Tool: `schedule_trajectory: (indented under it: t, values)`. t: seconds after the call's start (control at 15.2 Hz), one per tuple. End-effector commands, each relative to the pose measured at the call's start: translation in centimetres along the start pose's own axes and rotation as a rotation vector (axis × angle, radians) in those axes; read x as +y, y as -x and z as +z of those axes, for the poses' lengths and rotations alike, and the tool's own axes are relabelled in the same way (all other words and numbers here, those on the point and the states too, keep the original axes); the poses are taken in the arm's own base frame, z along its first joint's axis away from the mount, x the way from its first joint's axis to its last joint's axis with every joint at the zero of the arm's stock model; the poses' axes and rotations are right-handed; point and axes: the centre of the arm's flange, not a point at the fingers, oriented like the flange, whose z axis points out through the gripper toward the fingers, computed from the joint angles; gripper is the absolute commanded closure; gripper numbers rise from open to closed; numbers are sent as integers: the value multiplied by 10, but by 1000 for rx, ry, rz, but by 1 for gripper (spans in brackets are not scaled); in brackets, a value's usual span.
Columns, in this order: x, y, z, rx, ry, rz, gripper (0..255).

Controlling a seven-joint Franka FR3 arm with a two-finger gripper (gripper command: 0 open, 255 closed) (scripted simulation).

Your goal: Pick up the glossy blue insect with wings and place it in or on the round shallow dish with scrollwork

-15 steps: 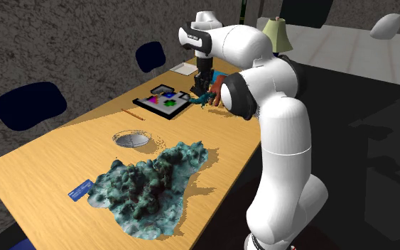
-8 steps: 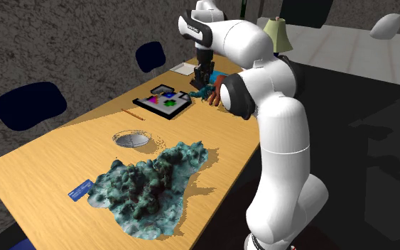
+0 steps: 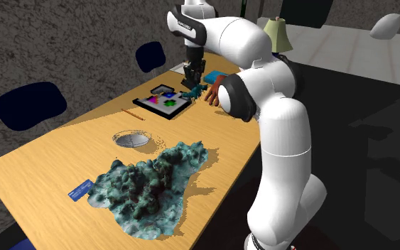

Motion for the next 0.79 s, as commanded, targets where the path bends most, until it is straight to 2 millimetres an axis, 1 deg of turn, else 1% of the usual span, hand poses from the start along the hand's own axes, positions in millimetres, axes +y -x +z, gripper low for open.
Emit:
schedule_trajectory:
  t: [0.0,0.73]
  values:
    - [-26,-7,-1,0,0,1,255]
    - [-163,-55,-5,0,0,1,255]
